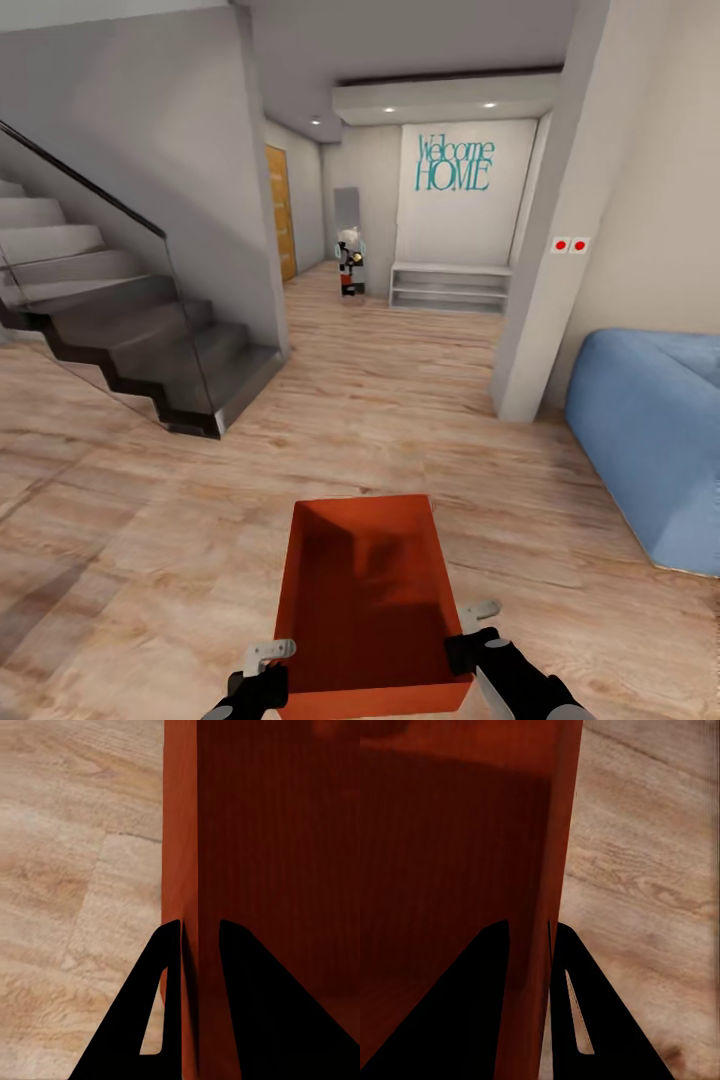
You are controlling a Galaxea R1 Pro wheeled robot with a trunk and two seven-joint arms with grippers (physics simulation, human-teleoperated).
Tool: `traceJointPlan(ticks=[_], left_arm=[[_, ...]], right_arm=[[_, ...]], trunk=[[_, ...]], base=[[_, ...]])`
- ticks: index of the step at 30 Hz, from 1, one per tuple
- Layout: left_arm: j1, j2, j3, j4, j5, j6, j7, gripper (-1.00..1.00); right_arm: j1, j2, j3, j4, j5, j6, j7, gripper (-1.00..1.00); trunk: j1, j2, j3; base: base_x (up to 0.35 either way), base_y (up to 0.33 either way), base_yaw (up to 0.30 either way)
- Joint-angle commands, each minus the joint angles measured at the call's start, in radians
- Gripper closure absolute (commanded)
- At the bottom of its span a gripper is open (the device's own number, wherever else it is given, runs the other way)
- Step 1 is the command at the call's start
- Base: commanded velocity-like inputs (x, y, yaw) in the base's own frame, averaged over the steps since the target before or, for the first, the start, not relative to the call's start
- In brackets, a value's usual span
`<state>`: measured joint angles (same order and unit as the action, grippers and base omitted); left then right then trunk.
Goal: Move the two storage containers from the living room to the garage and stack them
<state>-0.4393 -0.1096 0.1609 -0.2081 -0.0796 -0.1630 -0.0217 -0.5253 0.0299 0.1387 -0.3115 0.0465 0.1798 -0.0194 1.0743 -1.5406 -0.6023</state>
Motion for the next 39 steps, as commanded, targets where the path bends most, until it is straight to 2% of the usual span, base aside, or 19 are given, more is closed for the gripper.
traceJointPlan(ticks=[1, 10, 39], left_arm=[[-0.001, 0.015, -0.001, 0.004, -0.012, -0.004, 0.003, 1.0], [-0.001, 0.015, -0.001, 0.004, -0.012, -0.004, 0.003, 1.0], [-0.001, 0.015, -0.002, 0.004, -0.012, -0.004, 0.003, 1.0]], right_arm=[[-0.001, -0.016, 0.042, -0.003, -0.008, -0.06, 0.049, 1.0], [-0.001, -0.016, 0.042, -0.003, -0.007, -0.06, 0.049, 1.0], [-0.001, -0.016, 0.041, -0.003, -0.006, -0.063, 0.047, 1.0]], trunk=[[0.001, 0.0, -0.001], [0.001, 0.0, -0.001], [0.001, 0.0, -0.001]], base=[[0.343, 0.095, -0.274], [0.343, 0.096, -0.198], [0.343, 0.096, -0.006]])
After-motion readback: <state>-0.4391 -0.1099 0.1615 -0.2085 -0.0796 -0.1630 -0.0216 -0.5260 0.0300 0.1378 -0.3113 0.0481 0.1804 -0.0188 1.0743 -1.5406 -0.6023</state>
